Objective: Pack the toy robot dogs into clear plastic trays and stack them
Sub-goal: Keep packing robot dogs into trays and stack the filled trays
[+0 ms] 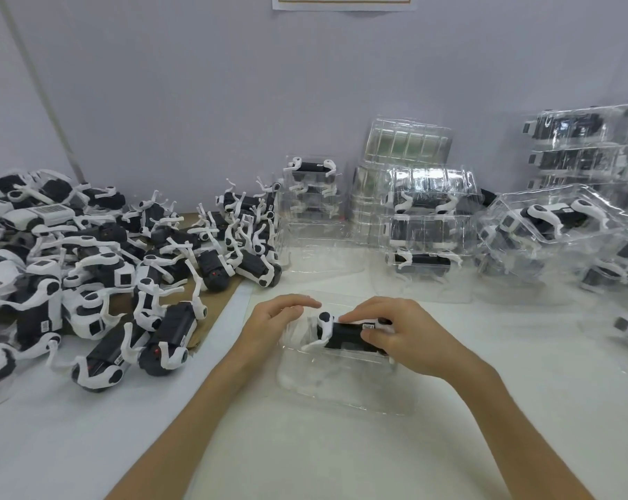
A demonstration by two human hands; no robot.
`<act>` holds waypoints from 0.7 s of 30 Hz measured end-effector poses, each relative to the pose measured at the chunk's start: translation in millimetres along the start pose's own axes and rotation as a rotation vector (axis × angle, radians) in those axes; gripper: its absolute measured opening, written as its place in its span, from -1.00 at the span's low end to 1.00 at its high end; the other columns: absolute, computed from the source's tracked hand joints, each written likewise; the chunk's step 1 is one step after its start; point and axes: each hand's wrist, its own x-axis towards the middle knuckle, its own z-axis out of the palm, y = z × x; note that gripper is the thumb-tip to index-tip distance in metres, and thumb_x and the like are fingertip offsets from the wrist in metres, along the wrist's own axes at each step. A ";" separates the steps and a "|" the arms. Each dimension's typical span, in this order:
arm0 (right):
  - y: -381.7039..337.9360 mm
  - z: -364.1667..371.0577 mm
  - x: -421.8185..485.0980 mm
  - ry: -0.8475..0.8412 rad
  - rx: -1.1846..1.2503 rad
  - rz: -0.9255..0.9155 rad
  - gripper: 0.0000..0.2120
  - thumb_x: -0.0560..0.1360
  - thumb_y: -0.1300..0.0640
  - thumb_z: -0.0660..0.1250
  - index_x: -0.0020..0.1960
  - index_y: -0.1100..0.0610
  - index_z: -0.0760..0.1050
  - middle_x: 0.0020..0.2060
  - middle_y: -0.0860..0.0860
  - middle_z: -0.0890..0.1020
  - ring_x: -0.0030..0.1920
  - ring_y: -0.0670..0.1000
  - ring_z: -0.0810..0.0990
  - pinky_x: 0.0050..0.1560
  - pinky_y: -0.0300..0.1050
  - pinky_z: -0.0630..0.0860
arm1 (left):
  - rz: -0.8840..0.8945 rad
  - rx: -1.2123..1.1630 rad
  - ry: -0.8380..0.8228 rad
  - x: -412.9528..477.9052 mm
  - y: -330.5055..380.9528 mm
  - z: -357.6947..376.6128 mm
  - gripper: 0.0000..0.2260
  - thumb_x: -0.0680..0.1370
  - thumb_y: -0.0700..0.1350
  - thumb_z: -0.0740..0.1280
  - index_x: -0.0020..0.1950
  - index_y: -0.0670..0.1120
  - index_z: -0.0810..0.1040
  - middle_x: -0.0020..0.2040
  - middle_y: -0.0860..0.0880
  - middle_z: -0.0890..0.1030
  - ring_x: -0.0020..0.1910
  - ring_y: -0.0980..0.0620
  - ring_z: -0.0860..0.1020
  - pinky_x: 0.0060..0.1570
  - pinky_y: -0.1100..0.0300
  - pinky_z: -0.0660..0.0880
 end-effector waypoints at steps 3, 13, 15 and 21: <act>0.7 3.1 -0.2 0.211 0.032 -0.059 -0.74 0.50 0.26 0.42 0.03 -0.08 0.69 0.02 -0.23 0.67 0.12 -0.23 0.57 0.22 -0.22 0.44 | 0.000 0.020 -0.036 -2.2 0.3 -1.6 -0.80 0.54 -0.12 0.33 0.11 0.04 0.67 0.14 0.16 0.66 0.19 0.31 0.53 0.10 0.50 0.36; 28.3 -9.6 5.5 0.237 0.060 0.490 -0.52 0.58 -0.27 0.19 0.34 0.03 0.37 0.31 -0.04 0.48 0.24 0.01 0.49 0.21 -0.02 0.40 | -0.229 0.114 0.212 0.3 0.2 1.8 -0.87 0.34 0.15 0.30 -0.21 0.15 0.52 -0.22 0.13 0.47 -0.03 0.03 0.47 0.00 0.10 0.35; 30.8 -7.1 6.5 0.166 0.093 0.536 -0.51 0.58 -0.32 0.13 0.30 0.01 0.41 0.25 -0.08 0.50 0.21 -0.02 0.49 0.19 -0.04 0.40 | -0.204 0.167 0.214 0.2 -1.2 1.6 -0.84 0.37 0.18 0.24 -0.28 0.12 0.45 -0.27 0.11 0.40 -0.07 0.02 0.42 0.05 0.01 0.33; 21.0 1.8 9.9 0.191 0.476 0.339 -0.57 0.55 -0.25 0.25 0.36 -0.14 0.33 0.15 -0.16 0.58 0.06 -0.08 0.64 0.11 -0.10 0.51 | -0.089 -0.045 0.134 -1.7 5.5 -3.4 -0.42 0.57 0.12 0.33 0.56 0.25 0.20 0.51 0.20 0.31 0.34 0.18 0.47 0.42 0.08 0.35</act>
